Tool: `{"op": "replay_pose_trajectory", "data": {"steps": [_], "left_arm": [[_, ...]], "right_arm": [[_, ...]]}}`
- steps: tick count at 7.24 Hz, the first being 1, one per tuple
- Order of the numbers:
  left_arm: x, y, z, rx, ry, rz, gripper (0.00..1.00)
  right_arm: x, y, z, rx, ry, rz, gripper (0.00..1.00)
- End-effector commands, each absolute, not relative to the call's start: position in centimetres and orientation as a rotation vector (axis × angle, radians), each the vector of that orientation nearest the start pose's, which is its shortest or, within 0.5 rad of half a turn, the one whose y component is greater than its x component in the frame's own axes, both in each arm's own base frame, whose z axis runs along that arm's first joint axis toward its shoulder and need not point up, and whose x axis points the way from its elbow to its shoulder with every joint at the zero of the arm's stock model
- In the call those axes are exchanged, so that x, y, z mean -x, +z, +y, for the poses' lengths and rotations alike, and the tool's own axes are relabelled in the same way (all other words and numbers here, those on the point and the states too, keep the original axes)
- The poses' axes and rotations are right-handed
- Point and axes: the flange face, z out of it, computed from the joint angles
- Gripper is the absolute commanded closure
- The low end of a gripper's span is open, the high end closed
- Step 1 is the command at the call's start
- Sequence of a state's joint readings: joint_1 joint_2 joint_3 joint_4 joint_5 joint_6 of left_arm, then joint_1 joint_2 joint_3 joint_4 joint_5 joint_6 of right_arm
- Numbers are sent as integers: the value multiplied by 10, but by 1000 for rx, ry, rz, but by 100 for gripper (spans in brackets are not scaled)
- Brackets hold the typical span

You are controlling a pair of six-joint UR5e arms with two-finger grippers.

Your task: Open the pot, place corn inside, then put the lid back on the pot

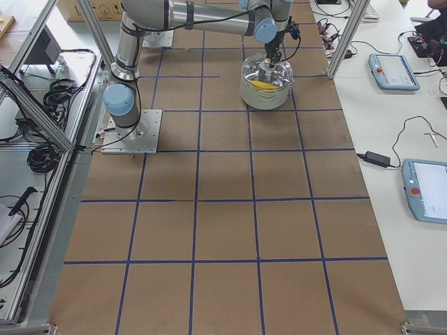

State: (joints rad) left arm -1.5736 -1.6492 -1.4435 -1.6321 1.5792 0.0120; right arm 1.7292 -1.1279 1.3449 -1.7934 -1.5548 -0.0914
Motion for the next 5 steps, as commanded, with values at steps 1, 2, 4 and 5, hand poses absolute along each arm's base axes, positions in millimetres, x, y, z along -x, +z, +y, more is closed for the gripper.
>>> {"op": "replay_pose_trajectory", "data": {"steps": [1, 2, 4, 5], "left_arm": [[134, 502, -525, -22, 24, 3135, 0], [134, 502, -525, -19, 26, 3137, 0], [134, 502, -525, -17, 24, 3135, 0], [134, 502, -525, -17, 26, 3137, 0]], "right_arm": [[-240, 360, -635, 402, 0, 3106, 76], [-239, 361, -635, 410, -2, 3105, 76], [-238, 361, -636, 412, -4, 3105, 76], [-238, 360, -636, 414, -2, 3105, 76]]}}
